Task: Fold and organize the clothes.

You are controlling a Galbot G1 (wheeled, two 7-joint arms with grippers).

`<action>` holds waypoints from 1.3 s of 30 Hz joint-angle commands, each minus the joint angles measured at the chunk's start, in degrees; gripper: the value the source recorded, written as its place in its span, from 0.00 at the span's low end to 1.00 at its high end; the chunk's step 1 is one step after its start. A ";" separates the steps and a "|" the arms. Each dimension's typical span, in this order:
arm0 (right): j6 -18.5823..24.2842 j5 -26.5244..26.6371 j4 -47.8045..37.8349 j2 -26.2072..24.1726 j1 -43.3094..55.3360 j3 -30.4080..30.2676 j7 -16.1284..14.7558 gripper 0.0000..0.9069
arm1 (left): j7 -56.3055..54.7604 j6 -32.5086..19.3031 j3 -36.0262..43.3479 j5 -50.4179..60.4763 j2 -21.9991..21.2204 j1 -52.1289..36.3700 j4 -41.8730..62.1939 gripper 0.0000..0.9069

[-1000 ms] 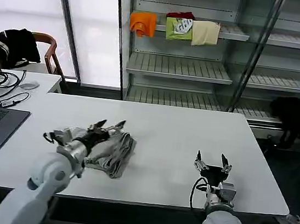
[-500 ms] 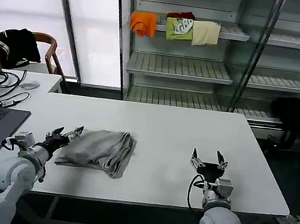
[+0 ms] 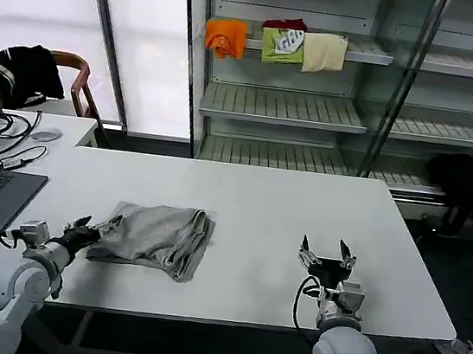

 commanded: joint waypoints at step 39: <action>-1.26 -0.93 0.94 0.44 0.48 -0.11 0.31 1.00 | 6.36 -2.92 -1.05 2.80 -0.09 1.55 2.25 0.01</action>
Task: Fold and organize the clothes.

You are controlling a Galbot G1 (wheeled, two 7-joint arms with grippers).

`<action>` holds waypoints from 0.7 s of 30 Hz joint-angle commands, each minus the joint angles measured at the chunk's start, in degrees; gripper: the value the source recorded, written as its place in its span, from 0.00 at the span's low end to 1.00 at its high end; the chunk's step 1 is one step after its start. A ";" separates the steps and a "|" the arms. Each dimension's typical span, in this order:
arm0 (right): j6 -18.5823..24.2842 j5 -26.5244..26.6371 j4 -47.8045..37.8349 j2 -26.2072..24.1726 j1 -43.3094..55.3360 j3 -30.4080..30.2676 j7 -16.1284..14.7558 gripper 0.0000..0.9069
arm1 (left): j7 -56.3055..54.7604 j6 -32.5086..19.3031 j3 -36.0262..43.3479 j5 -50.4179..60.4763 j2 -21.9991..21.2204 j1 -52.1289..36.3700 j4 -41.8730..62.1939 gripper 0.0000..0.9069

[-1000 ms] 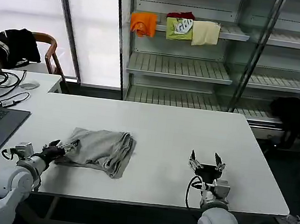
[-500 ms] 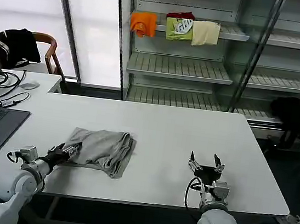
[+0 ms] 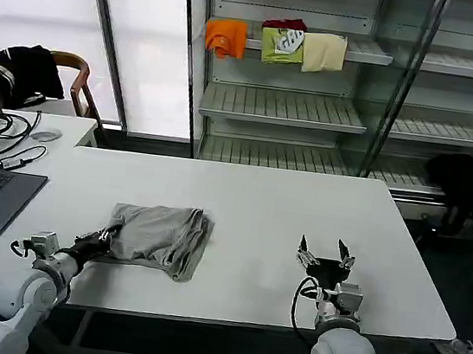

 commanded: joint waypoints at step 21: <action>0.39 1.51 -1.13 -0.11 1.52 -0.24 0.24 1.00 | 9.10 -5.48 -17.54 1.27 26.29 -3.16 20.62 0.00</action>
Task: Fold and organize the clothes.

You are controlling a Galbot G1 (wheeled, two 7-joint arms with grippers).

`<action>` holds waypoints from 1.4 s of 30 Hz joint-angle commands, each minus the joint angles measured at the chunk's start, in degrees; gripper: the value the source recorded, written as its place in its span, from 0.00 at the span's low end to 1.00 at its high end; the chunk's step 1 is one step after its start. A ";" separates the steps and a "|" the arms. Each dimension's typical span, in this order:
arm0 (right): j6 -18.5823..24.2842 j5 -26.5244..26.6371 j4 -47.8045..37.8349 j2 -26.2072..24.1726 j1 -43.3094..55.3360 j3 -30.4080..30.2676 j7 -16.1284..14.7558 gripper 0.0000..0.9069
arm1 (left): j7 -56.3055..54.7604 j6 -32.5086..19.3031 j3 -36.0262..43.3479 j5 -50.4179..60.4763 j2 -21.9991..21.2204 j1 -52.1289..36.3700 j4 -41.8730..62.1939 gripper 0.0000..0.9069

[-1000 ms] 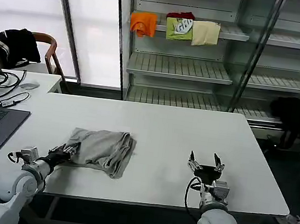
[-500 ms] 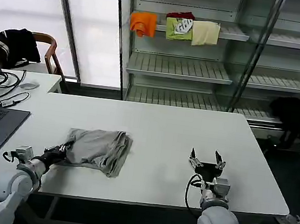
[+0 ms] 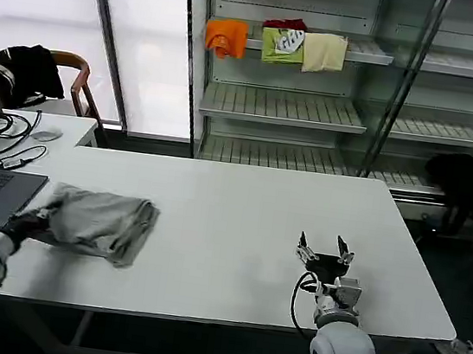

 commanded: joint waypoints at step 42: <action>-1.56 -5.19 0.82 3.88 -5.63 3.31 -0.68 1.00 | -13.01 6.47 50.30 7.63 -16.76 -23.16 -8.96 0.01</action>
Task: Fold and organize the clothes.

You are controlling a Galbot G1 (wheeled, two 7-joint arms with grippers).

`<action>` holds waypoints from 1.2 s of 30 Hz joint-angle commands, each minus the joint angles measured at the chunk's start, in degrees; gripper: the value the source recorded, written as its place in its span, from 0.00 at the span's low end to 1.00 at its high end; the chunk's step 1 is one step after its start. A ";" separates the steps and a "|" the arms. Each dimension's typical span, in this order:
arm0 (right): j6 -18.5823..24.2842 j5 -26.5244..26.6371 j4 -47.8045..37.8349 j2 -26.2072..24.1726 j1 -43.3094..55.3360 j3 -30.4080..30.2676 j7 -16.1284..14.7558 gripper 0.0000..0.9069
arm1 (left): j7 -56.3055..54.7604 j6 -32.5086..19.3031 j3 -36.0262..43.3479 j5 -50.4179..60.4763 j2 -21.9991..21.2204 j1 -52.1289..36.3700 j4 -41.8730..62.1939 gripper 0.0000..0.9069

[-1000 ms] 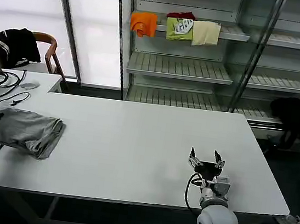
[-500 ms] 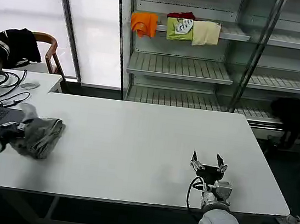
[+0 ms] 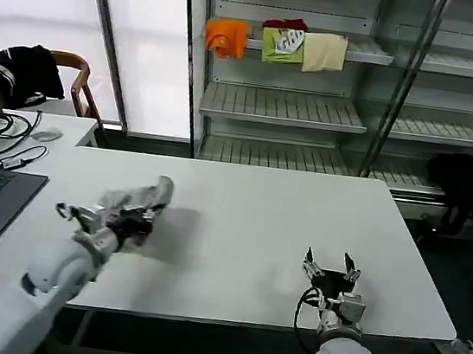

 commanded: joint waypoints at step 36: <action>-4.01 38.58 -9.43 7.31 16.88 -10.65 7.07 1.00 | -13.40 0.20 -3.86 3.58 -5.15 -0.36 -3.30 1.00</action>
